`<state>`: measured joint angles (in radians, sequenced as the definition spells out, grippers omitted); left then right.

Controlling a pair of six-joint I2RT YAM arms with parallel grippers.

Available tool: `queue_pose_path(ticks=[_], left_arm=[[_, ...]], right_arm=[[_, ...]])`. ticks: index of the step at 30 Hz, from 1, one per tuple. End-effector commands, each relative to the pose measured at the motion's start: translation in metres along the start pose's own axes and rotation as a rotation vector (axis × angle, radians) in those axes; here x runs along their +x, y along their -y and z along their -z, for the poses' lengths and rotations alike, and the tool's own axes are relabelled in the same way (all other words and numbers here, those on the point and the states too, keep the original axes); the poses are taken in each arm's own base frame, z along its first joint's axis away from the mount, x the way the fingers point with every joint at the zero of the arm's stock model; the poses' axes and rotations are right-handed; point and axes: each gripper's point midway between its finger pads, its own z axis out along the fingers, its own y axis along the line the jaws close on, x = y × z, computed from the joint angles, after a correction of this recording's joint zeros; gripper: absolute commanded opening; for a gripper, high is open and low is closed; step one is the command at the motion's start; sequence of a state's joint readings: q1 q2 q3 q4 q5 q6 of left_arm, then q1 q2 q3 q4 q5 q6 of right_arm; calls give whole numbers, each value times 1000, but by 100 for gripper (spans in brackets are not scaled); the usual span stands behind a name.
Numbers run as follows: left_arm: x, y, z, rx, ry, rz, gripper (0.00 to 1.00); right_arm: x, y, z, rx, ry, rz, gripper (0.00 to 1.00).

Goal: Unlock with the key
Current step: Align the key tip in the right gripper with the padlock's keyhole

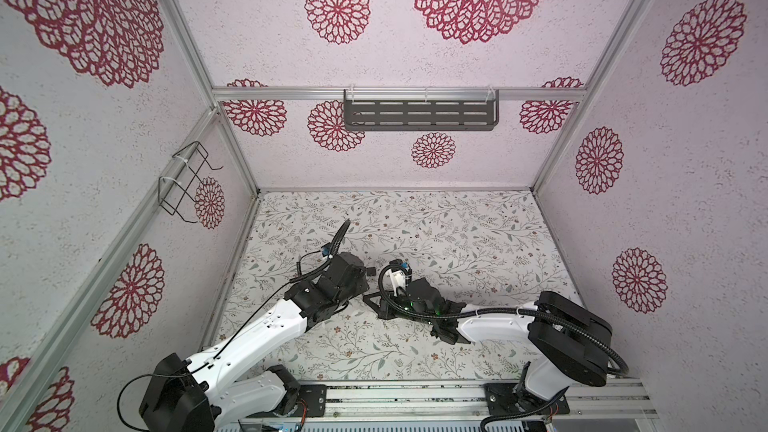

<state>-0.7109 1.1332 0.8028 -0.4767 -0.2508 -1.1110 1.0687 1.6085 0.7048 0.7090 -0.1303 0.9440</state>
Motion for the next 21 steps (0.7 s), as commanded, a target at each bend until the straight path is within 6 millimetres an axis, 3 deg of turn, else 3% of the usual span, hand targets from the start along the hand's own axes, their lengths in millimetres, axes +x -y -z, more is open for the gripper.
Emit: queue_pose_path(ticks=[1,21], left_arm=[[-12,9,9,30,49,5,0],[-7,5,6,18,36,-7,0]], right_arm=[[-9,-8,4,-10,39,17,0],[-26,-26,7,-58,86,37,0]])
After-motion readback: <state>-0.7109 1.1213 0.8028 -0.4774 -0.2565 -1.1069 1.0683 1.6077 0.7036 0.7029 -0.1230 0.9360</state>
